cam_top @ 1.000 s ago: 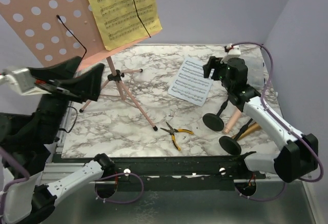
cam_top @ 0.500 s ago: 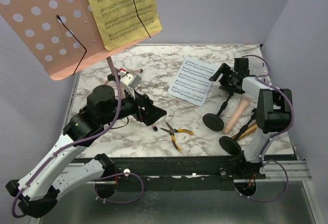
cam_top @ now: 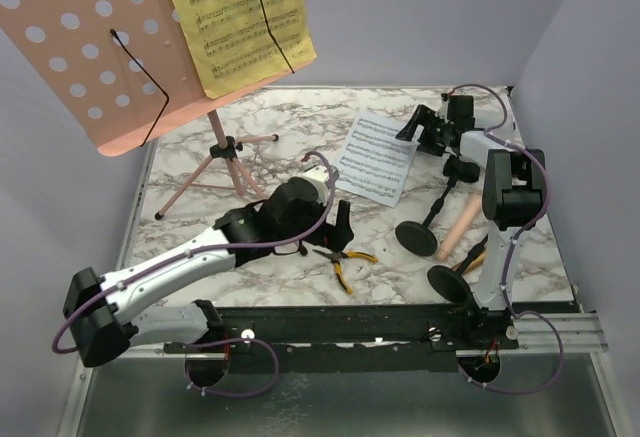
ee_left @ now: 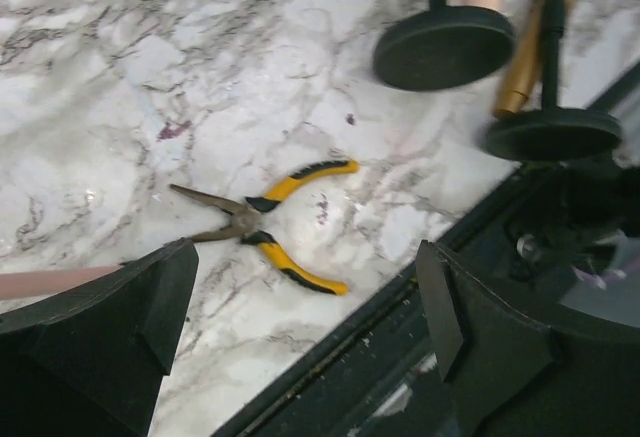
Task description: Set up the instrument practice props
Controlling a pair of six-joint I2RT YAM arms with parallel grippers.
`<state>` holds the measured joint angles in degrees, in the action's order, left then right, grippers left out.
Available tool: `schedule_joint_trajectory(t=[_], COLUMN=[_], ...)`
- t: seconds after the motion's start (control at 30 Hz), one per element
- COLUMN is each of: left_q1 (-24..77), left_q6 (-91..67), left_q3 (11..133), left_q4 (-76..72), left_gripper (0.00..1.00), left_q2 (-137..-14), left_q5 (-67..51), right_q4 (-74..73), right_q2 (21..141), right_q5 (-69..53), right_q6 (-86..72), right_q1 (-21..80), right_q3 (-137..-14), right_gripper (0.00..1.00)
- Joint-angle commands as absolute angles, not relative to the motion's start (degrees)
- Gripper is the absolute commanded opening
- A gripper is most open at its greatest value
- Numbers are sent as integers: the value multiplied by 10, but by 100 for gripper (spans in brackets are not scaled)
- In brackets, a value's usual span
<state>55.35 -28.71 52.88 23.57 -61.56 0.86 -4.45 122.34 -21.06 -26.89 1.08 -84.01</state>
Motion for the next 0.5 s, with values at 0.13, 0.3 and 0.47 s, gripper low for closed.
schedule_joint_trajectory(t=[0.13,0.3,0.47], left_q1=[543,474,411], left_q6=[-259,-320,-375], left_q3=[662,735,823], left_q4=[229,235,267], left_gripper=[99,99,99], left_q2=[-821,-929,-1059], left_q5=[59,-6,-23], right_q4=[-57,-28,-52], right_q2=[1239,1157,1153], right_q5=[-318,-287,-280], right_q6=[-184,-244,-311], right_q1=[79,79,67], right_q3=[-838,-749,-722], right_gripper=[93,94,94])
